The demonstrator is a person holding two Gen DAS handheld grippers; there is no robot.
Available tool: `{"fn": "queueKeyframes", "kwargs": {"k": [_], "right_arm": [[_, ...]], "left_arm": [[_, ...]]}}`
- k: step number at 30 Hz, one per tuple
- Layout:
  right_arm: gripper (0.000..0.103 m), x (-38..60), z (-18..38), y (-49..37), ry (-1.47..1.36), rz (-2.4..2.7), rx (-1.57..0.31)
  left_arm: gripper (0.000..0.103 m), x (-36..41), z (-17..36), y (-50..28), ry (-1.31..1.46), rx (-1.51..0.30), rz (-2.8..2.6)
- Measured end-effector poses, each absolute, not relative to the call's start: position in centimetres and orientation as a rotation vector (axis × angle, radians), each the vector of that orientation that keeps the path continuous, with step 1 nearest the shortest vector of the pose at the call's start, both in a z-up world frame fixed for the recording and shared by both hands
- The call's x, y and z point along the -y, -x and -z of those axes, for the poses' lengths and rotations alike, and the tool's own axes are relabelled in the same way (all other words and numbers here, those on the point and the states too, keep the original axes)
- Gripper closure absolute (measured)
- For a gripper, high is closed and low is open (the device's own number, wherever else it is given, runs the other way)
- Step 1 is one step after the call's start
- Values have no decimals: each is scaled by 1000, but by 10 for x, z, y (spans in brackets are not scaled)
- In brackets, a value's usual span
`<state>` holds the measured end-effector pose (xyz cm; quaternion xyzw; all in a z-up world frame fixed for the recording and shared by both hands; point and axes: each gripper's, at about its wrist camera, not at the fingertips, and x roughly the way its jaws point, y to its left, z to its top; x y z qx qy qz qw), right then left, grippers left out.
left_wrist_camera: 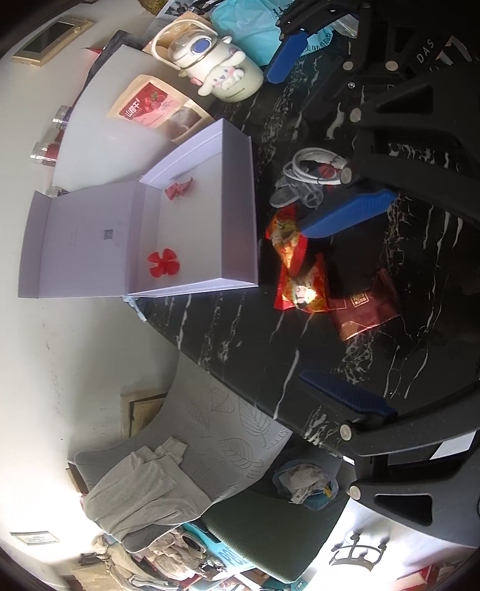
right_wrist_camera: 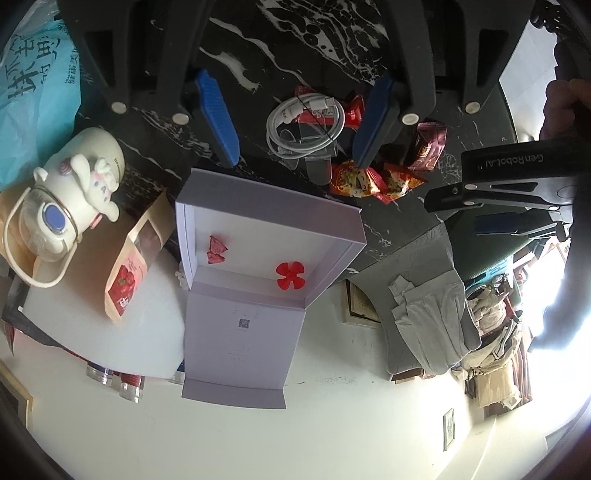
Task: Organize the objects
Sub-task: 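Move both tools back toward the remaining items on the table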
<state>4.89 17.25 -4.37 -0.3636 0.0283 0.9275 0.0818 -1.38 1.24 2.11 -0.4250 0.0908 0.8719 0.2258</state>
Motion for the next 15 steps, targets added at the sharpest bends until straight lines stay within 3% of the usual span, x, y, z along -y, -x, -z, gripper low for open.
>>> {"fn": "queueKeyframes", "kwargs": {"k": [15], "right_arm": [[25,-183,94,-30,1233,-2745,-204]], "left_arm": [[29,-6,32,18,1306,-223,-2332]]}}
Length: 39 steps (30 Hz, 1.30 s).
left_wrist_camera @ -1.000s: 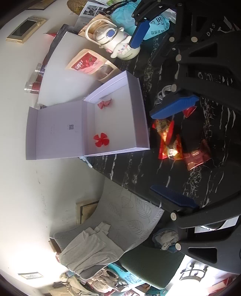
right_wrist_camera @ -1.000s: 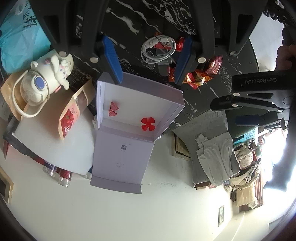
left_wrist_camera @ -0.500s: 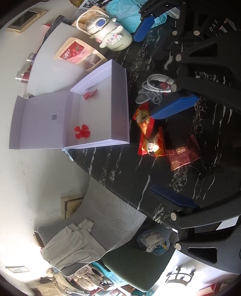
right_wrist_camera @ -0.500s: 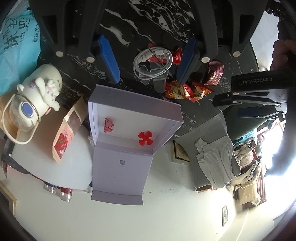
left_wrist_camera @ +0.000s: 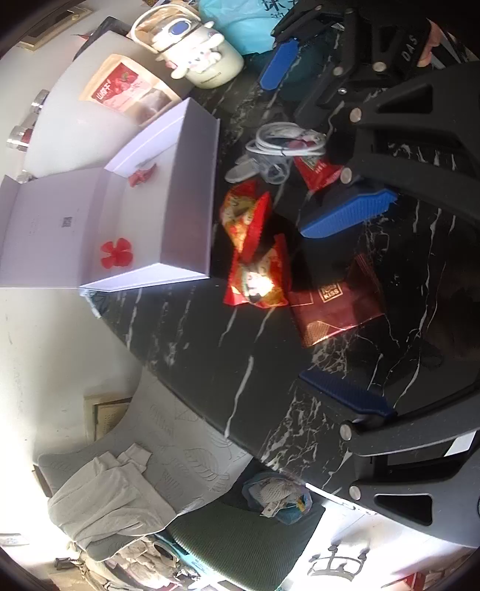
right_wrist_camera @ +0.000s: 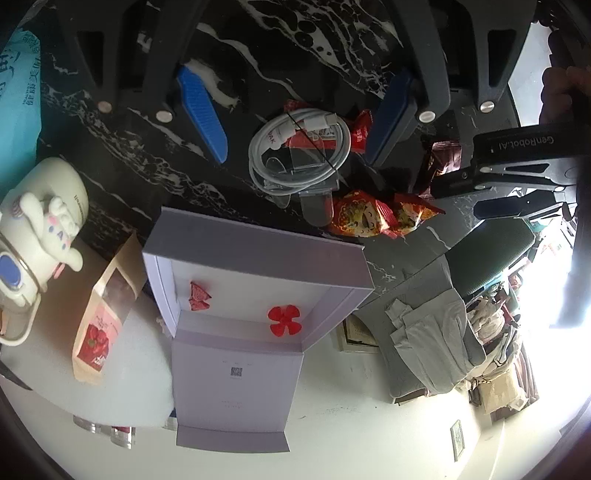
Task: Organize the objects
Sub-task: 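Move both tools back toward the remaining items on the table, then grasp the dark red KISS chocolate packet with the left gripper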
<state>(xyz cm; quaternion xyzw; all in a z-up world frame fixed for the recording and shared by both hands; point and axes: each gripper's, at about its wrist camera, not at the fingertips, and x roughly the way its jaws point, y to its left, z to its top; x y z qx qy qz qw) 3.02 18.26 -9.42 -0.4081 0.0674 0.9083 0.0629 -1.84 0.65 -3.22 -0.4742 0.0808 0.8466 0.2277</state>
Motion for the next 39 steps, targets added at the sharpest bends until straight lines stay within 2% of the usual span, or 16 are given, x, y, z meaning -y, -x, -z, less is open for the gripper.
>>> {"fn": "queueKeyframes", "kwargs": {"k": [2,6,12,25,26,28,29,34,36,39], "right_arm": [[25,-184,99,-27,1248,-2737,-225],[15,-186,110,-19,1275,-2695,-224],[14,-187,121,-8,1302,-2654,-211],[14,-194,140,-2,1322,-2647,-254],[14,-195,140,-3,1315,-2651,-263],[21,-196,138,-5,1297,-2660,-282],[29,-197,138,-5,1290,-2666,-286],[33,-199,136,-9,1282,-2680,-304],[33,-201,135,-12,1278,-2687,-331],[34,-202,134,-16,1275,-2698,-361]], "left_arm": [[29,-6,39,21,1330,-219,-2318],[29,-2,51,25,1381,-188,-2292],[29,2,62,28,1432,-157,-2277],[24,-6,65,29,1391,-236,-2317],[24,-5,65,29,1389,-229,-2318],[24,-5,65,30,1388,-211,-2319],[24,-4,64,29,1385,-197,-2321],[55,0,61,31,1356,-179,-2346],[64,4,60,31,1358,-157,-2335],[68,7,60,28,1362,-144,-2319]]}}
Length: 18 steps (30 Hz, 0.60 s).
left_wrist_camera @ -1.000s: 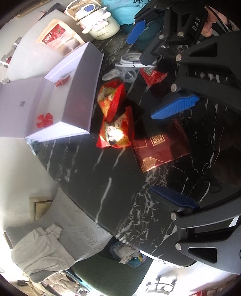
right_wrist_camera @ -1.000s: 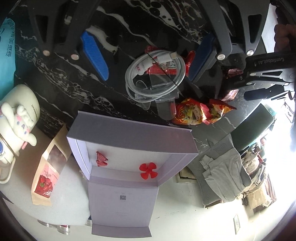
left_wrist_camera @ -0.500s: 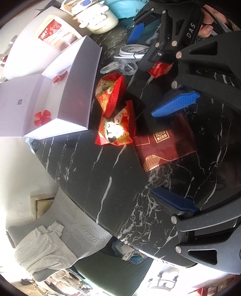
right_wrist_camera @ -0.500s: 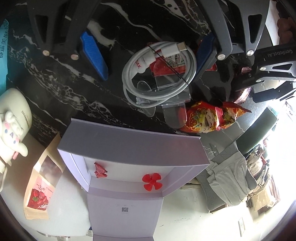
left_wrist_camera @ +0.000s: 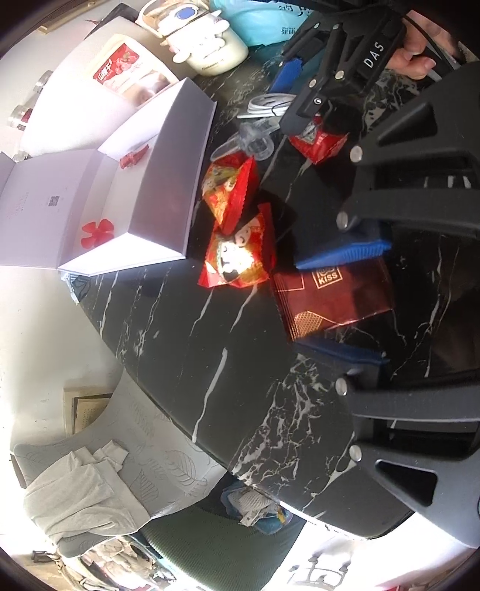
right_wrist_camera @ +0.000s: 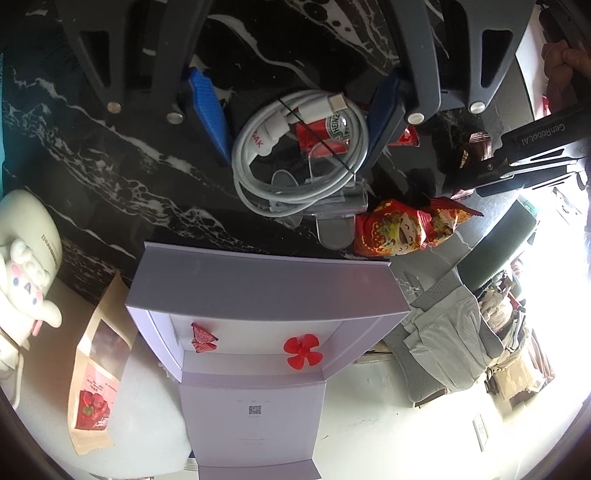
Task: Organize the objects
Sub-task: 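Grasp the dark red KISS chocolate packet with the left gripper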
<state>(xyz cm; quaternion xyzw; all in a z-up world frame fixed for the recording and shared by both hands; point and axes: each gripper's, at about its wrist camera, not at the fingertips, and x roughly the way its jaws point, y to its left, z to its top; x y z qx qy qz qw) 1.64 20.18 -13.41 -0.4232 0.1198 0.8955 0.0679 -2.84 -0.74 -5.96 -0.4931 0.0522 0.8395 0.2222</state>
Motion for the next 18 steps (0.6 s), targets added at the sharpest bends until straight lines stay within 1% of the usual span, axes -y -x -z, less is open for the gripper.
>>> {"fn": "queueKeyframes", "kwargs": {"k": [3,6,8,9,14,18], "right_arm": [[34,-201,133,-21,1273,-2700,-355],[34,-201,129,-29,1249,-2707,-357],[34,-200,126,-34,1234,-2712,-353],[34,-199,123,-36,1229,-2717,-348],[34,-195,114,-44,1195,-2745,-323],[34,-192,108,-51,1177,-2754,-305]], "left_arm": [[71,13,58,24,1368,-116,-2313],[72,20,56,21,1379,-77,-2320],[77,25,53,19,1373,-57,-2332],[82,26,51,18,1372,-56,-2333],[82,28,47,14,1360,-59,-2332],[81,34,47,10,1394,-14,-2324]]}}
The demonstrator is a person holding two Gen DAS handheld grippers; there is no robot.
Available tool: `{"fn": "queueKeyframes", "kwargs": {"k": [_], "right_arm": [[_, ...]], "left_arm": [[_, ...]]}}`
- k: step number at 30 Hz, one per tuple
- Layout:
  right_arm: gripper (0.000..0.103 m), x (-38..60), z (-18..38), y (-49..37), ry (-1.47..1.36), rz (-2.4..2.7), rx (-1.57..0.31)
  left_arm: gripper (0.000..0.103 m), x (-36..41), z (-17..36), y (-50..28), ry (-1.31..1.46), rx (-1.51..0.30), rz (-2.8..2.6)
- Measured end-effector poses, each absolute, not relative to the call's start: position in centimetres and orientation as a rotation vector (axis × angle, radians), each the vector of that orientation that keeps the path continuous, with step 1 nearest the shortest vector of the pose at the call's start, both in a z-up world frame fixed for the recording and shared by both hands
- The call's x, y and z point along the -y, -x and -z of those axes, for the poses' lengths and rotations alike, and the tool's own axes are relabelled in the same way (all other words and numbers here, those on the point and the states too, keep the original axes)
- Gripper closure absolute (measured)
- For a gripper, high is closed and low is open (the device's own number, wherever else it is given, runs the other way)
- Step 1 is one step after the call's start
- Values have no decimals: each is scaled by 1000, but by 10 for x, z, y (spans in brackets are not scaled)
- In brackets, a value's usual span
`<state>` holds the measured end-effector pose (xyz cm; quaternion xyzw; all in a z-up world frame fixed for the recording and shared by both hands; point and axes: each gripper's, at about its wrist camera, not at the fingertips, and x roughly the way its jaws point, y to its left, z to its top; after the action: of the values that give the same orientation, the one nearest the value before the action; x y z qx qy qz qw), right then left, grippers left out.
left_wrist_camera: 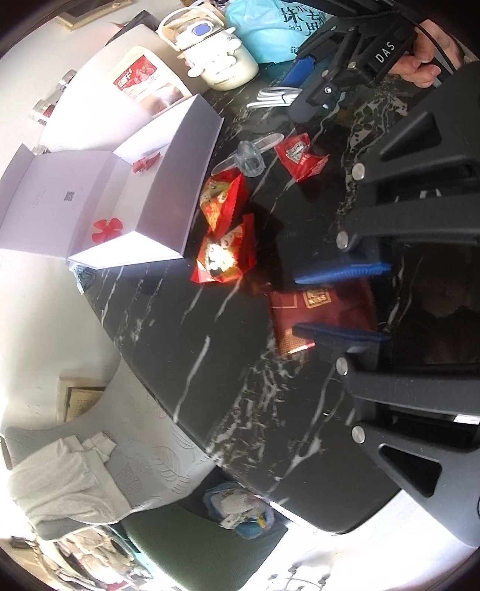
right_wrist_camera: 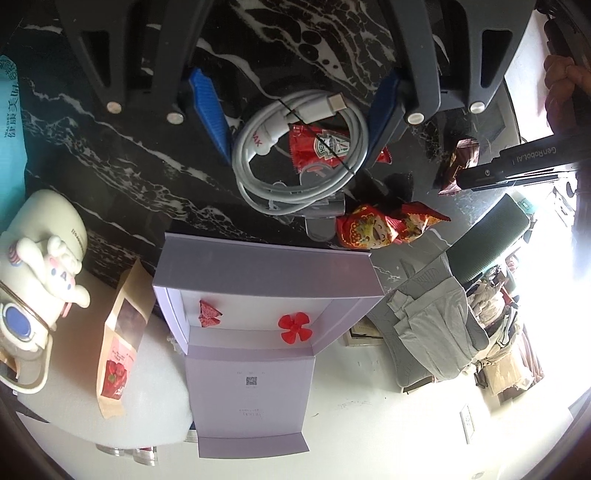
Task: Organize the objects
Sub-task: 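Grasp the dark red KISS chocolate packet with the left gripper, then grasp the white cable with the right gripper while the left gripper lifts the packet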
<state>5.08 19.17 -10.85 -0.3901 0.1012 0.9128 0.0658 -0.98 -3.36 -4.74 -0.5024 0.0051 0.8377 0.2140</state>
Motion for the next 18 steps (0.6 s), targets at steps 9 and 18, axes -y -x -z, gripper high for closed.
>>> {"fn": "queueKeyframes", "kwargs": {"k": [9,18], "right_arm": [[34,-190,106,-57,1168,-2757,-283],[34,-188,107,-55,1178,-2763,-257]], "left_arm": [[53,33,58,5,1462,-39,-2322],[73,15,60,1,1412,-201,-2305]]}}
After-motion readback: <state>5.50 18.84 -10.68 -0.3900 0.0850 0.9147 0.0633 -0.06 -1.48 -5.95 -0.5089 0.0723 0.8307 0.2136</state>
